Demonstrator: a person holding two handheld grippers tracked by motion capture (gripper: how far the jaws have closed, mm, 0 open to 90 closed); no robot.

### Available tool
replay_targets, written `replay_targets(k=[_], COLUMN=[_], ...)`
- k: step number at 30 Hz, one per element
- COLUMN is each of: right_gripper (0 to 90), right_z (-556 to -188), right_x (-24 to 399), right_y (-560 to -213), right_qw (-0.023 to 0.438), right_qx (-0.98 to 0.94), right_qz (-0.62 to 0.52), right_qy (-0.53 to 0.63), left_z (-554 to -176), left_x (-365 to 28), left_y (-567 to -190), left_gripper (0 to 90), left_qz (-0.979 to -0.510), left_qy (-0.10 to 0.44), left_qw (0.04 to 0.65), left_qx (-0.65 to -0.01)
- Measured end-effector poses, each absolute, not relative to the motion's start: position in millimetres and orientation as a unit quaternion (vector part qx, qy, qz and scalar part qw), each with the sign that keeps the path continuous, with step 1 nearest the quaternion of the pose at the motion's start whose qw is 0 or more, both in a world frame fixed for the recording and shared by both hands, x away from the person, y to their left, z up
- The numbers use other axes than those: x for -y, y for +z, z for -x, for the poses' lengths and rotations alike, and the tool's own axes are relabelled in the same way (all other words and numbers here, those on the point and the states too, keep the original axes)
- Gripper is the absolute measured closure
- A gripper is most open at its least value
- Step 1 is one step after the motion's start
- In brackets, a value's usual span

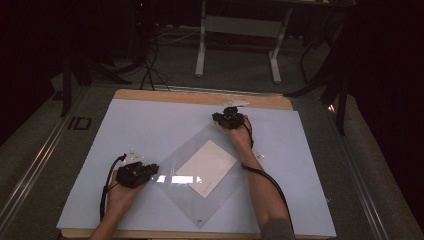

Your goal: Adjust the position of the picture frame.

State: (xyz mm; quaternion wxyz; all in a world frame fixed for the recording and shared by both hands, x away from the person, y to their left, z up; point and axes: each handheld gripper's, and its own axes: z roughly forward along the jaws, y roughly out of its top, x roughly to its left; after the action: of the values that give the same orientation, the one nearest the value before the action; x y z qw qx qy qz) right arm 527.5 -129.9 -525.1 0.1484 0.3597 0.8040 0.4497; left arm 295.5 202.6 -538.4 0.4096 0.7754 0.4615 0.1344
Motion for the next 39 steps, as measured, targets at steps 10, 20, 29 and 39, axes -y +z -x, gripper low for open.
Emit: replay_targets(k=[10,20,29,39], right_gripper=[83.7,85.1,84.1,83.2], right_z=[-532.4,-536.1,-539.2,-530.4], right_x=[119.7,117.3,124.5,143.4], right_y=[-531.8,-531.9,-525.6,-508.3], right_qw=[0.163,0.155,0.11,0.1], right_qx=[-0.834,-0.845,-0.83,-0.809], right_qz=[-0.337,-0.332,-0.367,-0.393], right_qy=[0.406,0.39,0.405,0.426], left_z=[-289.5,-290.2,-295.7,-321.4], left_x=[-200.9,-201.4,-210.6,-221.8], left_y=[-541.2,-540.0,-538.4,-508.2], left_gripper=[72.3,82.3,80.7,79.2], left_qz=[-0.766,-0.762,-0.742,-0.725], left_qy=[0.144,0.147,0.118,0.156], left_qw=[0.421,0.411,0.435,0.435], left_qx=[-0.465,-0.478,-0.496,-0.51])
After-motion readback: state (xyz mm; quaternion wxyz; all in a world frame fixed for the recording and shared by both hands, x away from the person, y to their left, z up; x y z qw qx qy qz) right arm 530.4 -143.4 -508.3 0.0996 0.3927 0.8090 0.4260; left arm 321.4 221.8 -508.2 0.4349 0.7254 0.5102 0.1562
